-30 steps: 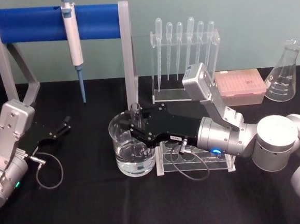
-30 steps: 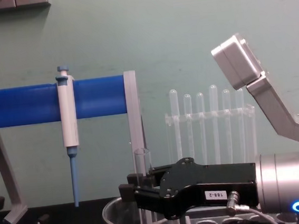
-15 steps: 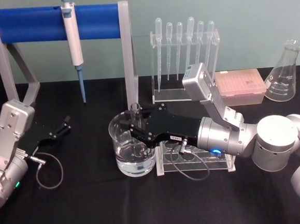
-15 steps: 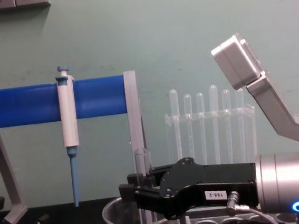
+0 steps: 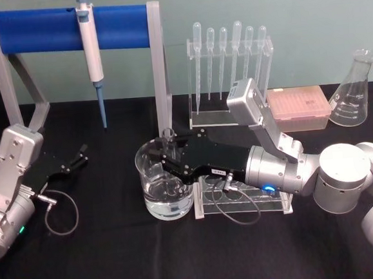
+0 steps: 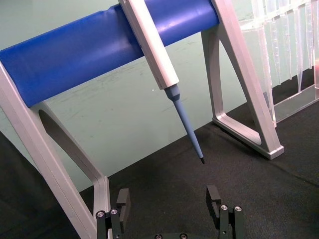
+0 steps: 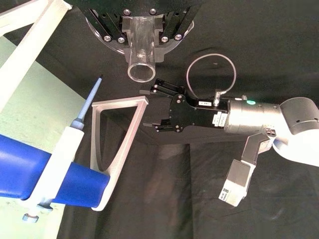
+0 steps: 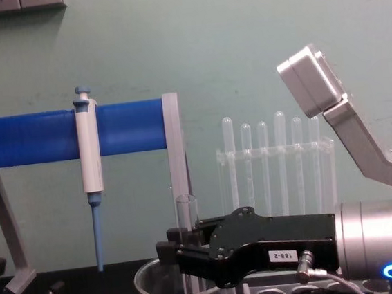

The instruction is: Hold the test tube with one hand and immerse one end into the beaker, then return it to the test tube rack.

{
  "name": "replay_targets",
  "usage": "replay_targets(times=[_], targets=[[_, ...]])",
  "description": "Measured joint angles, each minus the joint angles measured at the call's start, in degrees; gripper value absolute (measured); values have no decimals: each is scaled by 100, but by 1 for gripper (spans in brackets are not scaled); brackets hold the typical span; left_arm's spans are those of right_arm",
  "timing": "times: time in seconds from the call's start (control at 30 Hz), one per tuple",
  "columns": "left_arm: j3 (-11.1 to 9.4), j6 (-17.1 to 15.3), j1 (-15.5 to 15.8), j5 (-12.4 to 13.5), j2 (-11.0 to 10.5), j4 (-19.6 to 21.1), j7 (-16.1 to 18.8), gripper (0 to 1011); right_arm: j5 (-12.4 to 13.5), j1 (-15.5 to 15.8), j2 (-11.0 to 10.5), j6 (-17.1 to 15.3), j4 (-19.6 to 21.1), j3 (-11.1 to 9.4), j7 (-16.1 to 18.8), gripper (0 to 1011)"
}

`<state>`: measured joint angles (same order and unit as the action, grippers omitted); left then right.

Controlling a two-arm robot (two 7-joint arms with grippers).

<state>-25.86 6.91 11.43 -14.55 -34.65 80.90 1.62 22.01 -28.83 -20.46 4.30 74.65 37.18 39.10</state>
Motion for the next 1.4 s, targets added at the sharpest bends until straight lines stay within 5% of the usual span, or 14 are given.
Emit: replay_targets(times=[1.4], targets=[[0, 0, 0, 0, 0, 0, 0, 1000, 0, 0, 0, 0, 0, 0, 0, 225]])
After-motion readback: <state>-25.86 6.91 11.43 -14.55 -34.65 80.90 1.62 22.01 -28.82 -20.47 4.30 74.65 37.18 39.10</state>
